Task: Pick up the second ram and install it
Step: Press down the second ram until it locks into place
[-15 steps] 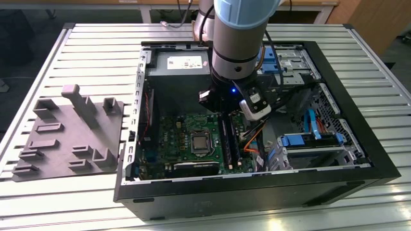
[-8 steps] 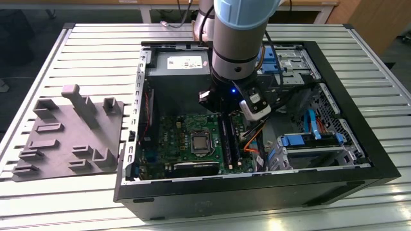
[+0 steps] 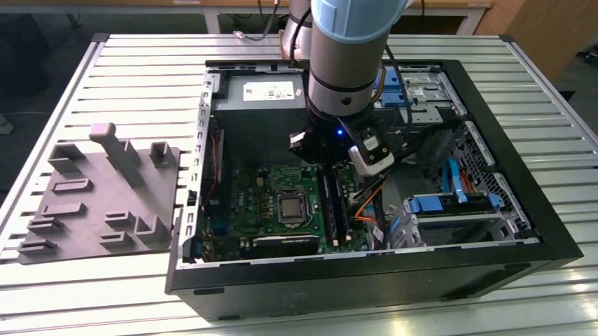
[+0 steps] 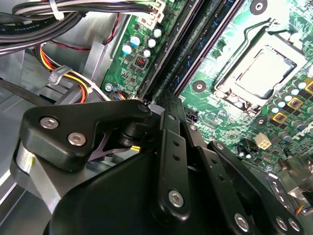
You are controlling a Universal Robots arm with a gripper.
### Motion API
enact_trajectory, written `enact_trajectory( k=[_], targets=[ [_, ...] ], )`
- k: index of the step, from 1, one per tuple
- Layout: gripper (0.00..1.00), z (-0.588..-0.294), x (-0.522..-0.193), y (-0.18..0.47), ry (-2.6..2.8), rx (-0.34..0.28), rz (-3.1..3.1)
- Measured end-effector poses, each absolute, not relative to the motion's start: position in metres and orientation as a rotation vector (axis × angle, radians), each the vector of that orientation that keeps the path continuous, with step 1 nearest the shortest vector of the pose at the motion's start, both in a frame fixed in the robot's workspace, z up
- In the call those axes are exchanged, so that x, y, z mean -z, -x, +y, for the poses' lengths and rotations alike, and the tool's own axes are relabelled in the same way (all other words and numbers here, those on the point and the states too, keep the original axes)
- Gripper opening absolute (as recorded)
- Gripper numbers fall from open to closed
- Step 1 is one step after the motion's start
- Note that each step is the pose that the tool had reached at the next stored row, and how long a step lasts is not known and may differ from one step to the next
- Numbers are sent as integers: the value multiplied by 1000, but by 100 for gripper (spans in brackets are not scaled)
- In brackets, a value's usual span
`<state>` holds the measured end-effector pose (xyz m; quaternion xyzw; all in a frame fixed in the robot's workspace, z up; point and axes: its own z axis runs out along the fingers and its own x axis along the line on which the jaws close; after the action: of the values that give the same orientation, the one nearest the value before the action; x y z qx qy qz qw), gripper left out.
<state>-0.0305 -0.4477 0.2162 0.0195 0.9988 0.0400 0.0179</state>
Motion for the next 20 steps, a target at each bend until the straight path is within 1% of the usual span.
enact_trajectory(
  k=[7, 20],
  targets=[
    [11, -448, -218, 30, -61, -126, 3102],
    [11, -448, -234, 30, -61, -120, 3103]
  ],
)
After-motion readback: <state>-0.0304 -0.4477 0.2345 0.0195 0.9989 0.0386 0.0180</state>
